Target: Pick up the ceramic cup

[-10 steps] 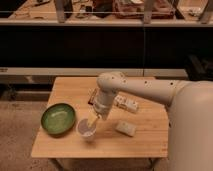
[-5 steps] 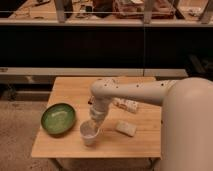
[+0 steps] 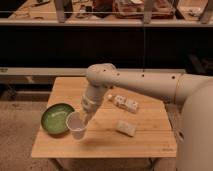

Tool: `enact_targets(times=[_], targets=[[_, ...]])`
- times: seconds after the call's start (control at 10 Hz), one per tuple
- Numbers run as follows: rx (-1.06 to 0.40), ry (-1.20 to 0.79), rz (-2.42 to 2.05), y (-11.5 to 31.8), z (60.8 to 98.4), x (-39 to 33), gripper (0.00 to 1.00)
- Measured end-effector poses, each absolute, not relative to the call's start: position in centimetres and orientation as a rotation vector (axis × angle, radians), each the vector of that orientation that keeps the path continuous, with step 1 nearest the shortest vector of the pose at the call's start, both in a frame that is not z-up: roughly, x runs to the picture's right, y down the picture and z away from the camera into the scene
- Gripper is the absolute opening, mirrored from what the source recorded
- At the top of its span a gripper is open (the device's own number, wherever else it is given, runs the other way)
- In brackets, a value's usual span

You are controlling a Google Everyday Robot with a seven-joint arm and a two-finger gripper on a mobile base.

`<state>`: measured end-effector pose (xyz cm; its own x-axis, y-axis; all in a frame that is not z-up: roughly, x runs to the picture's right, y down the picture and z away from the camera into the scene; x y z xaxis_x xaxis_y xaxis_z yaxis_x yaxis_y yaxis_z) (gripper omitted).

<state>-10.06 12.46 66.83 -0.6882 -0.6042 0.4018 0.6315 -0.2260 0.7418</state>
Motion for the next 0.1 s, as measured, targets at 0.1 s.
enact_targets(times=[0.1], targets=[[-0.036, -1.218, -1.989, 11.68, 65.79, -9.93, 0.00]])
